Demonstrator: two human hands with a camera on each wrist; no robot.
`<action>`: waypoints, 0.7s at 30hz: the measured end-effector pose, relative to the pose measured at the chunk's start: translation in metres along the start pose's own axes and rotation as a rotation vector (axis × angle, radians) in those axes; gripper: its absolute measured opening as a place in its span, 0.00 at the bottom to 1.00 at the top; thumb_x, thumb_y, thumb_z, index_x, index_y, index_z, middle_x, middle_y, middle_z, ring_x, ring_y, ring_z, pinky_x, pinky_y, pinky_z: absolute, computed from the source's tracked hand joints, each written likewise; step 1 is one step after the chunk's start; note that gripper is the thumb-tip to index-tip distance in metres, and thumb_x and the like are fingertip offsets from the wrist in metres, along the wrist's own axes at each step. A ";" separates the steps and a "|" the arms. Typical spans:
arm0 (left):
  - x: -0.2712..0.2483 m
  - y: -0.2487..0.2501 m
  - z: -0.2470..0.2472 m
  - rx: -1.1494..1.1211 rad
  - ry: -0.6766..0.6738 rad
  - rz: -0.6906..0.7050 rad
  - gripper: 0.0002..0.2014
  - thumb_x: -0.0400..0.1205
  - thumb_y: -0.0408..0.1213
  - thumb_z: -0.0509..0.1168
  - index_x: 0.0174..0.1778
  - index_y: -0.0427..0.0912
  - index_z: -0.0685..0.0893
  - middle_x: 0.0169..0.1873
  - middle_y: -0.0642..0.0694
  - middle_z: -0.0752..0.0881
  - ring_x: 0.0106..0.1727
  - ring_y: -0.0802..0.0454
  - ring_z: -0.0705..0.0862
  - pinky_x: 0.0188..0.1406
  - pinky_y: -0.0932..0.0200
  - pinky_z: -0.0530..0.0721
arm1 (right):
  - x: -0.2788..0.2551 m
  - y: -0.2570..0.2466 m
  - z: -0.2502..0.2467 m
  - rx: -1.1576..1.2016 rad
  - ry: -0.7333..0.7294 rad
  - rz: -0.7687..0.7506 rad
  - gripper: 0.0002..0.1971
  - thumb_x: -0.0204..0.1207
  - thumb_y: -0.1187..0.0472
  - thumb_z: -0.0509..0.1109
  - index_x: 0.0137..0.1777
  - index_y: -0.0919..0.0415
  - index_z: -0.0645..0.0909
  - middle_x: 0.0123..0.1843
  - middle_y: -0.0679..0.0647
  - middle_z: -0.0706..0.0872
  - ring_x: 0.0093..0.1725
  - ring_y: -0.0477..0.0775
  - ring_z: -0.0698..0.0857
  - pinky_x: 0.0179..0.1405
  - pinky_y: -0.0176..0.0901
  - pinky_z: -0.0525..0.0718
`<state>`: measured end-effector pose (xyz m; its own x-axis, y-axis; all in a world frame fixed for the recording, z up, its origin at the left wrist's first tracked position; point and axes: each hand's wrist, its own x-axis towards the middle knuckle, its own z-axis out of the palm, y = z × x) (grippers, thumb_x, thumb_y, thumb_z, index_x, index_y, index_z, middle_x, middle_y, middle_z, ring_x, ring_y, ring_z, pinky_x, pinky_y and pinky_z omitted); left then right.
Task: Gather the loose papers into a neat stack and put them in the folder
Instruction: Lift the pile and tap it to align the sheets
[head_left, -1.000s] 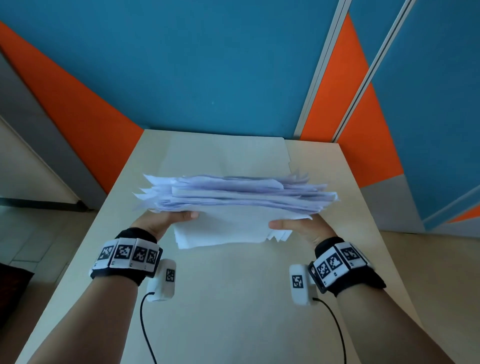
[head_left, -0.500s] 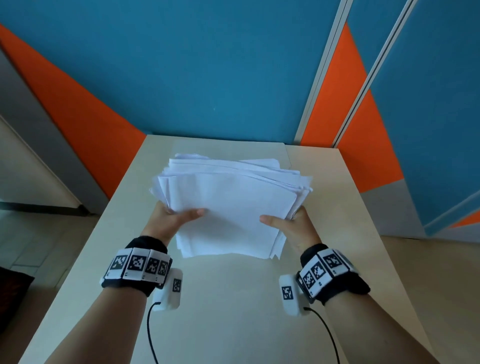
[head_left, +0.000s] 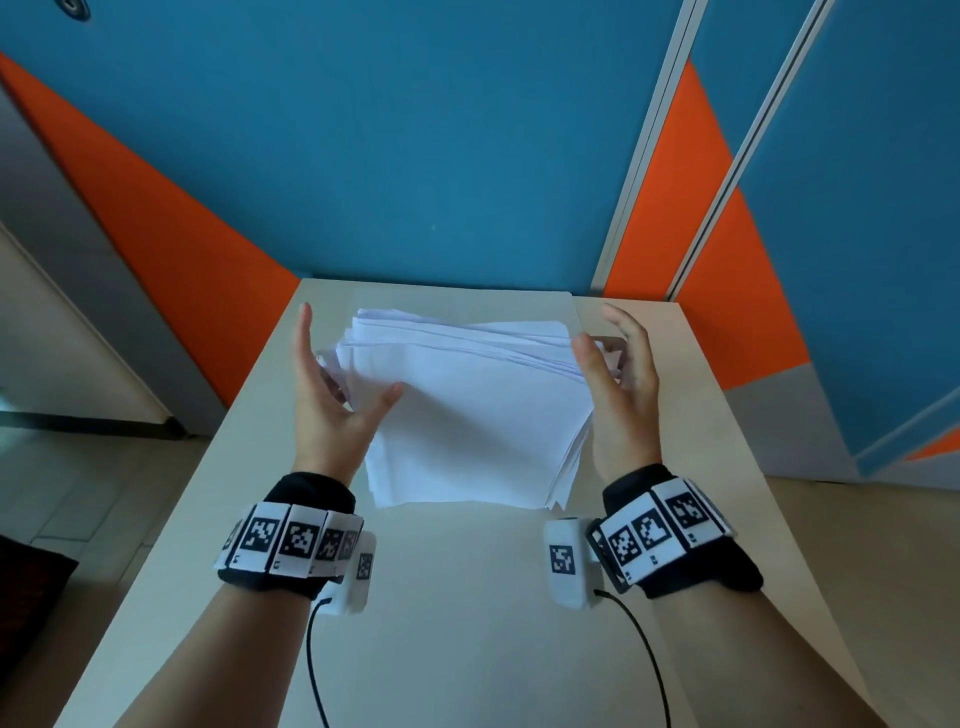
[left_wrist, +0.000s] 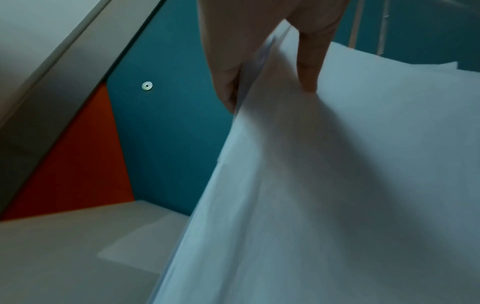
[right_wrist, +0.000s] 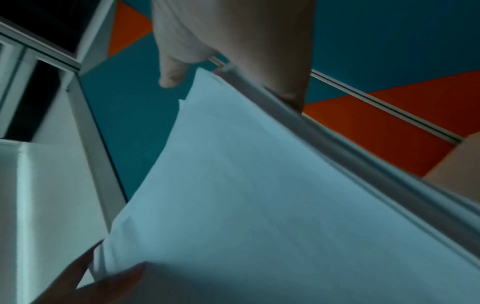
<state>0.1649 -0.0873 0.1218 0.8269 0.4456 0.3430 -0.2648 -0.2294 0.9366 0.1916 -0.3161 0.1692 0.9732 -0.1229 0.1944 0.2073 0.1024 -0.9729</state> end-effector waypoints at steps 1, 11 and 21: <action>0.000 0.006 0.001 0.049 0.003 0.060 0.51 0.65 0.37 0.77 0.75 0.68 0.50 0.46 0.48 0.77 0.45 0.36 0.78 0.51 0.41 0.80 | 0.001 -0.003 0.005 -0.014 0.038 -0.024 0.18 0.62 0.43 0.71 0.53 0.39 0.78 0.42 0.41 0.80 0.44 0.36 0.79 0.50 0.26 0.76; 0.010 0.025 0.000 0.490 -0.107 0.357 0.27 0.71 0.29 0.74 0.67 0.41 0.81 0.65 0.34 0.73 0.63 0.57 0.70 0.56 0.95 0.59 | 0.007 -0.001 0.024 -0.140 0.121 -0.145 0.12 0.75 0.65 0.72 0.35 0.46 0.81 0.38 0.45 0.81 0.36 0.34 0.78 0.43 0.26 0.76; 0.009 0.019 0.003 0.438 -0.134 0.347 0.27 0.74 0.41 0.70 0.70 0.43 0.78 0.61 0.44 0.74 0.60 0.61 0.74 0.62 0.88 0.63 | 0.004 0.000 0.027 -0.080 0.202 -0.119 0.13 0.71 0.47 0.66 0.34 0.54 0.71 0.36 0.47 0.74 0.40 0.46 0.73 0.44 0.33 0.72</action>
<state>0.1691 -0.0904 0.1425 0.7913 0.1735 0.5863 -0.3251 -0.6927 0.6438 0.1978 -0.2899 0.1732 0.9010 -0.3255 0.2867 0.3025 -0.0021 -0.9531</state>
